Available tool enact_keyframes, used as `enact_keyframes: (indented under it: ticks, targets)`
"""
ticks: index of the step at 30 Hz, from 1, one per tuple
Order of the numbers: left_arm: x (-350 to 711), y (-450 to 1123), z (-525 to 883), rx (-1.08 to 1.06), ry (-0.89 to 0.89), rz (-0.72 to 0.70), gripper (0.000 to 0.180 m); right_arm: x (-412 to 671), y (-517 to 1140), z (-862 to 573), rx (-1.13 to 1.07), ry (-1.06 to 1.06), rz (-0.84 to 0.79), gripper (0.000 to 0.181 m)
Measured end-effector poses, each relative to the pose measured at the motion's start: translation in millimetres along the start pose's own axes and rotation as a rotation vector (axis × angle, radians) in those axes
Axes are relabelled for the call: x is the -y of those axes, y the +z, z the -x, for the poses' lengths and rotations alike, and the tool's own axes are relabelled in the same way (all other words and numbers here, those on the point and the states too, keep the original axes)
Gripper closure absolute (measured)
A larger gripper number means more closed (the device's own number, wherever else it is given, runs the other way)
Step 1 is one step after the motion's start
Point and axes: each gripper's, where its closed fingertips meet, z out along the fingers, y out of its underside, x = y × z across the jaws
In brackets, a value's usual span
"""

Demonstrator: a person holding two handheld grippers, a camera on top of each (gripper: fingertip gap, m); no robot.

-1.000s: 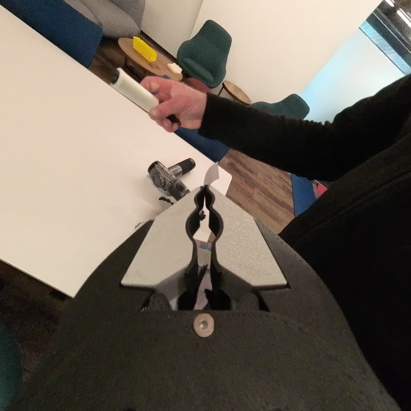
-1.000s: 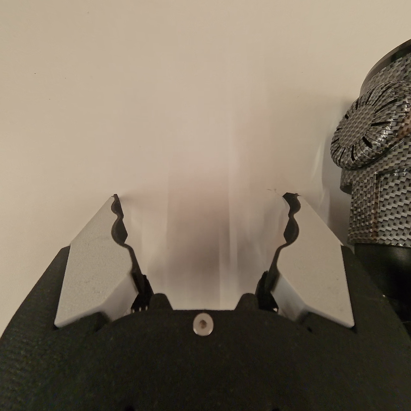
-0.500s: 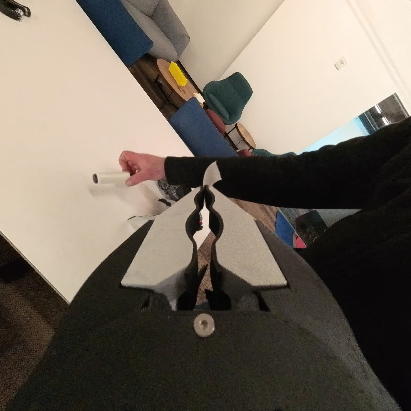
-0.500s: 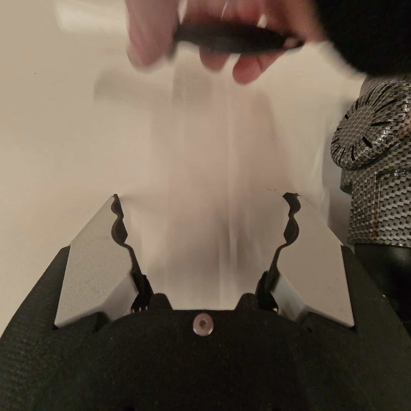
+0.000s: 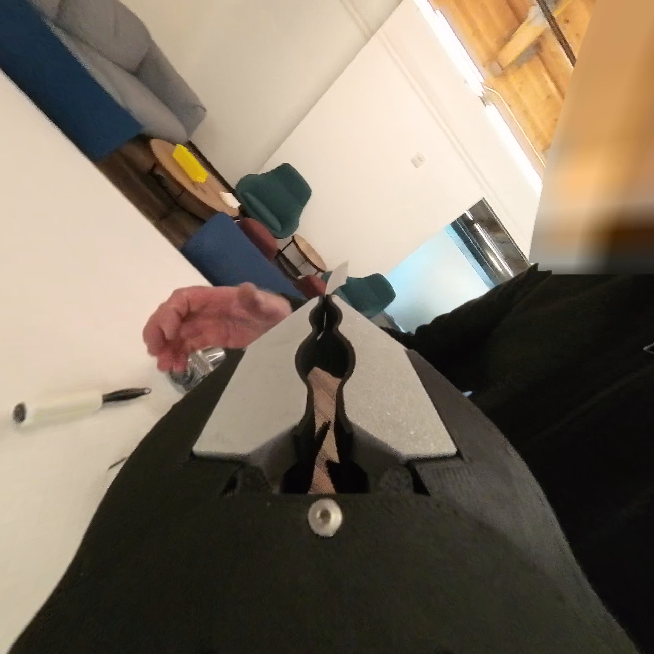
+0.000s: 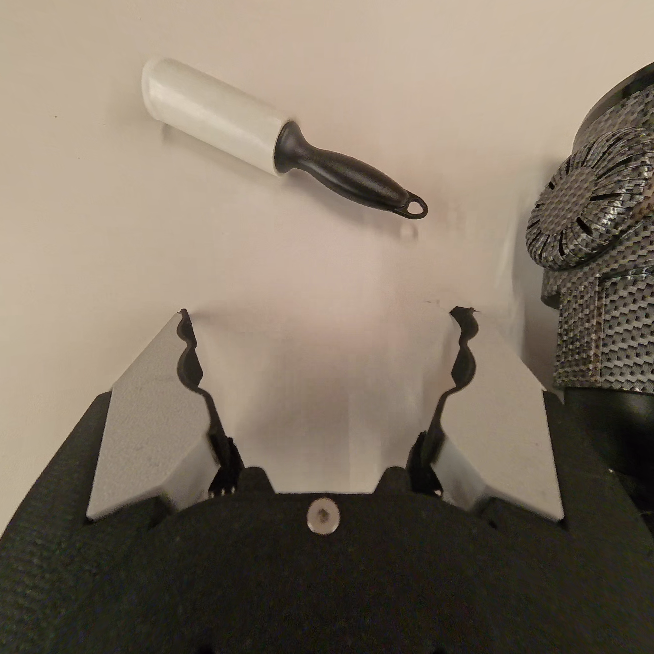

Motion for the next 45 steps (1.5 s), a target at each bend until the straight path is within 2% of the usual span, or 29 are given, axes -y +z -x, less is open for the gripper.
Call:
enact_keyframes:
  ticks: [3,6,12,14,16,17,19,22,24,28,30,31,32,35,38,43,45]
  targets:
    - [7.8,38.4,-28.3,-0.11,0.111,0.08,0.18,-0.1,-0.1,0.0,0.0,0.0,0.0,0.037]
    - [-6.3,73.9,-50.7,-0.189,0.249,0.238,0.18,-0.1,-0.1,0.1,0.0,0.0,0.0,0.037]
    - [-52.4,121.2,-122.3,-0.528,0.27,0.404,0.18,-0.1,-0.1,0.2,0.0,0.0,0.0,0.037]
    - [-82.8,134.2,-147.5,-0.644,0.267,0.483,0.174,-0.1,-0.1,0.2,0.0,0.0,0.0,0.037]
    - [-125.4,136.1,-182.4,-0.816,0.24,0.616,0.154,-0.2,0.0,0.2,0.0,0.0,0.0,0.037]
    - [-142.7,136.1,-202.1,-0.898,0.204,0.659,0.126,-0.1,0.0,0.3,0.0,0.0,0.0,0.037]
    - [-181.2,130.4,-236.0,-1.041,0.148,0.815,0.115,-0.2,0.0,0.2,0.0,0.0,0.0,0.037]
    - [-235.7,134.1,-286.6,-1.139,0.238,0.917,0.105,-0.2,0.0,0.2,0.0,0.0,0.0,0.037]
    - [-277.5,129.8,-333.1,-1.227,0.244,0.978,0.107,-0.1,0.0,0.2,0.0,0.0,0.0,0.037]
    - [-384.3,112.6,-431.7,-1.404,0.075,1.188,0.109,-0.1,0.0,0.2,0.0,0.0,0.0,0.037]
    - [-444.4,104.3,-481.9,-1.498,0.092,1.259,0.117,0.0,0.0,0.2,0.0,0.0,0.0,0.037]
    - [-474.8,104.6,-509.1,-1.536,0.123,1.255,0.129,-0.1,0.0,0.2,0.0,0.0,0.0,0.037]
    - [-507.4,105.8,-535.8,-1.566,0.154,1.265,0.134,0.0,0.0,0.1,0.0,0.0,0.0,0.037]
    - [-621.4,123.9,-610.4,-1.588,0.275,1.35,0.132,0.1,0.1,0.0,0.0,0.0,0.0,0.037]
    - [-708.1,137.0,-706.7,-1.663,0.155,1.425,0.136,0.1,0.0,0.0,0.0,0.0,0.0,0.037]
    - [-852.2,141.1,-825.1,-1.752,0.091,1.592,0.136,0.0,-0.1,0.0,0.0,0.0,0.0,0.037]
    - [-912.6,140.7,-854.4,-1.773,0.124,1.665,0.136,0.0,0.0,0.0,0.0,0.0,0.0,0.037]
